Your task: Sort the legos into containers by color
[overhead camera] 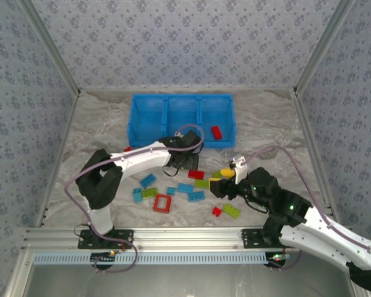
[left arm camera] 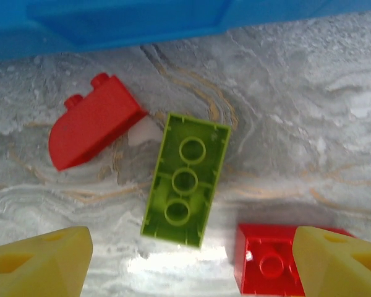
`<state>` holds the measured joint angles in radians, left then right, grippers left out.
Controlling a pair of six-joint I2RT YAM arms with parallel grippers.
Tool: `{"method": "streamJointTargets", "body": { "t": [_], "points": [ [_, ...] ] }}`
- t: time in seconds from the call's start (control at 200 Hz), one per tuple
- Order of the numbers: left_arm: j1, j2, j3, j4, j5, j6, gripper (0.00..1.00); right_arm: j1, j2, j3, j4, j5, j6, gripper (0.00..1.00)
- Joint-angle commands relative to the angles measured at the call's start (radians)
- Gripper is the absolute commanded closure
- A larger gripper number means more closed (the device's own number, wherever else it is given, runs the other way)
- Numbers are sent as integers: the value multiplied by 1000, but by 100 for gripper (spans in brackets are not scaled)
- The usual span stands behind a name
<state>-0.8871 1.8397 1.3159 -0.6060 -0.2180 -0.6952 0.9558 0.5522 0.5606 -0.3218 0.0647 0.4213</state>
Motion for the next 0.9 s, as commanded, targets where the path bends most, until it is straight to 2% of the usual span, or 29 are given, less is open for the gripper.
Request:
{"method": "streamJointTargets", "body": {
  "t": [0.0,0.265,0.445,0.6,0.65,0.705,0.894],
  "points": [
    [11,56,55,-11,14,34,19,12,9,18,22,30,3,30],
    [48,112,47,57,78,37,39,19,11,6,25,38,17,30],
    [47,142,55,55,57,39,42,19,15,5,24,43,20,30],
    [46,165,58,61,45,41,54,19,23,7,20,45,22,30],
    [42,160,56,63,35,40,62,19,23,9,18,48,25,30],
    [32,145,53,59,17,40,66,20,24,15,10,58,24,30],
    [-25,5,51,0,-34,15,68,19,35,60,-13,85,-10,30]
  ]
}}
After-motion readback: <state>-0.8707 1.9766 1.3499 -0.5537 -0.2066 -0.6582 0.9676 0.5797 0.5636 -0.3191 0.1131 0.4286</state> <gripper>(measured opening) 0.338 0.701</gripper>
